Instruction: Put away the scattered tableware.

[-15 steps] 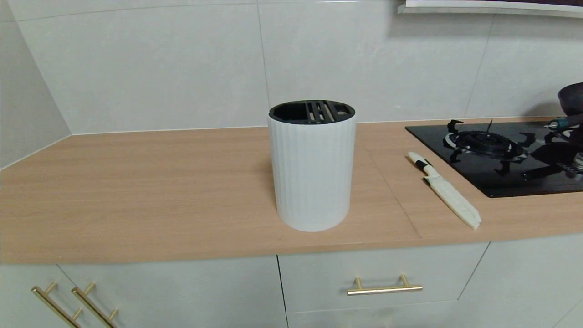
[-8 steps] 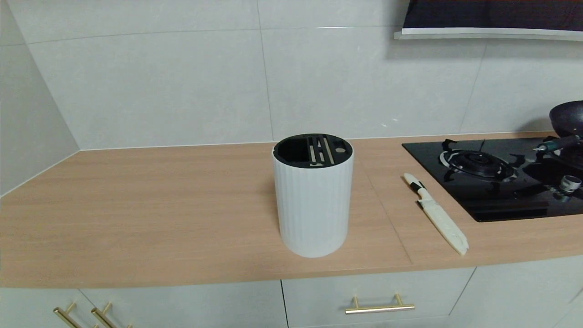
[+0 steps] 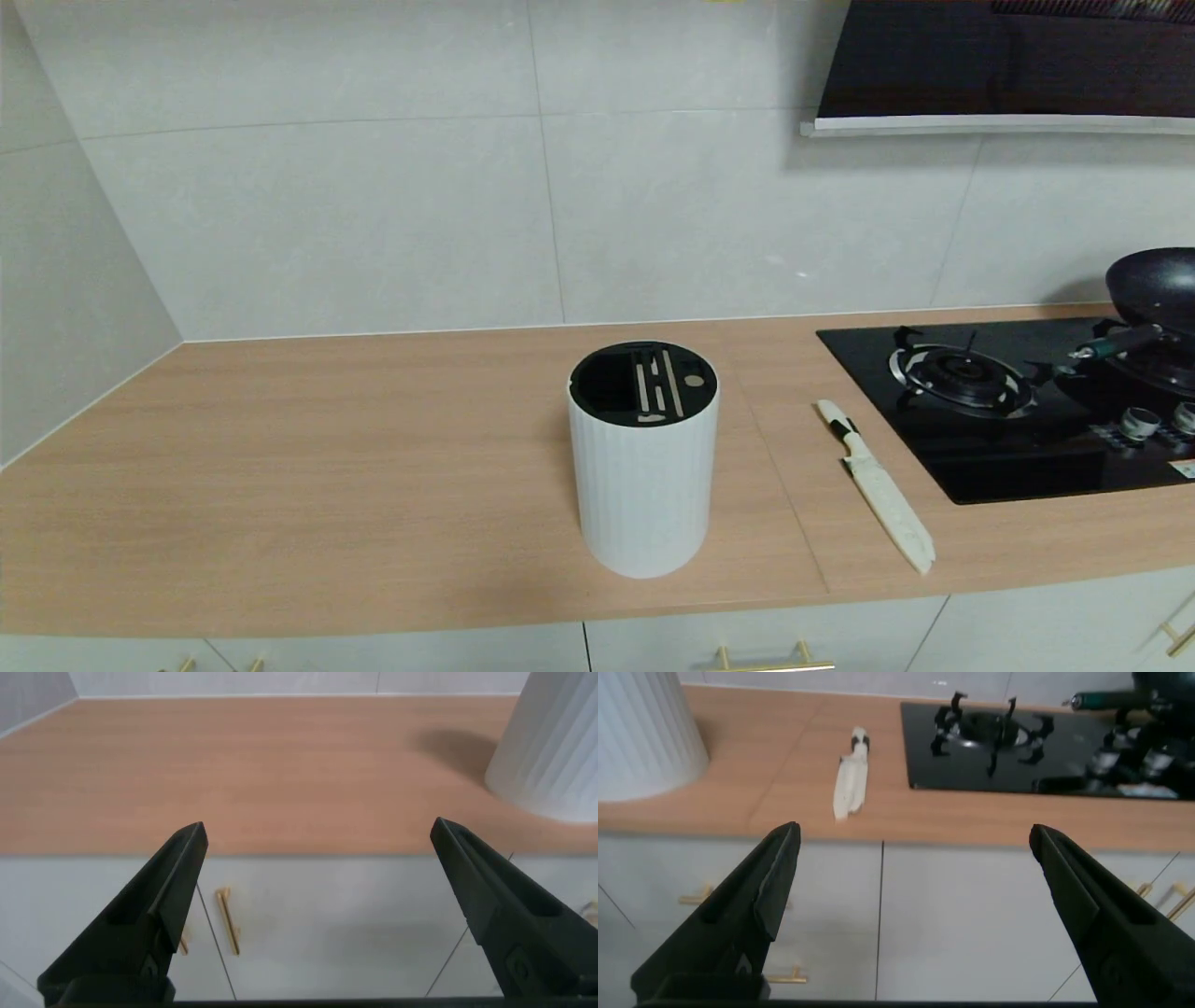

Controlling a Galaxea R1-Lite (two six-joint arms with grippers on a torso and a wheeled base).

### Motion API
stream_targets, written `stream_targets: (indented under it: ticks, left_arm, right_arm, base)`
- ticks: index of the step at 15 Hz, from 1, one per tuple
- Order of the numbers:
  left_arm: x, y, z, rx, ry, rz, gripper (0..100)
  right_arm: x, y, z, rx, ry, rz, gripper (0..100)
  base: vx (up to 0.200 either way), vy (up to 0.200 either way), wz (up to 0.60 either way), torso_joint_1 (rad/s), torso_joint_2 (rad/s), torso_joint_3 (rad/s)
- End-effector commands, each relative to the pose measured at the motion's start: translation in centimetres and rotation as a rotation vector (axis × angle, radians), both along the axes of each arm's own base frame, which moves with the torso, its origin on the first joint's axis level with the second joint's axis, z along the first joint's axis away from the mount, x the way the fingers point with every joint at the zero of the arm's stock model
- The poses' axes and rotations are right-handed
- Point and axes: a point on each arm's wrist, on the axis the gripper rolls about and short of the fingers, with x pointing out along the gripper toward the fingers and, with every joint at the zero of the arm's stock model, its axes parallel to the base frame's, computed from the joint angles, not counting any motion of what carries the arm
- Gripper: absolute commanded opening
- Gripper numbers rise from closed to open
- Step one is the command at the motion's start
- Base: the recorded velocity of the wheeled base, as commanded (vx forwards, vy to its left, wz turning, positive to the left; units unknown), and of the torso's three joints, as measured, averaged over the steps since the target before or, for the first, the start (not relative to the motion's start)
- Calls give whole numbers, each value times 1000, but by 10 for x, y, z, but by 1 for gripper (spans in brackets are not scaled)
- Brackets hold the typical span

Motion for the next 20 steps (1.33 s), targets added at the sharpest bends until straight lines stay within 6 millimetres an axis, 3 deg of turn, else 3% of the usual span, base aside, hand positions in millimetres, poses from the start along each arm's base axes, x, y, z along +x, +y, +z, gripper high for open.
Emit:
stream_targets:
  ticks: [1,11,19,20]
  left_arm:
    - [0,0,0,0,0,0,100]
    - [0,0,0,0,0,0,100]
    - [0,0,0,0,0,0,100]
    - [0,0,0,0,0,0,100]
  right_arm:
    - [0,0,0,0,2,1,100]
    - [0,0,0,2,0,0,100]
    - [0,-1,1,-13,-12,-27,100]
    - [-4,-1,18,-4,-94,-27,100]
  base:
    - [0,0,0,271,-583,-305]
    - [0,0,0,231,-477,-247]
    - [0,0,0,8,-17,-7]
    - [0,0,0,0,0,0]
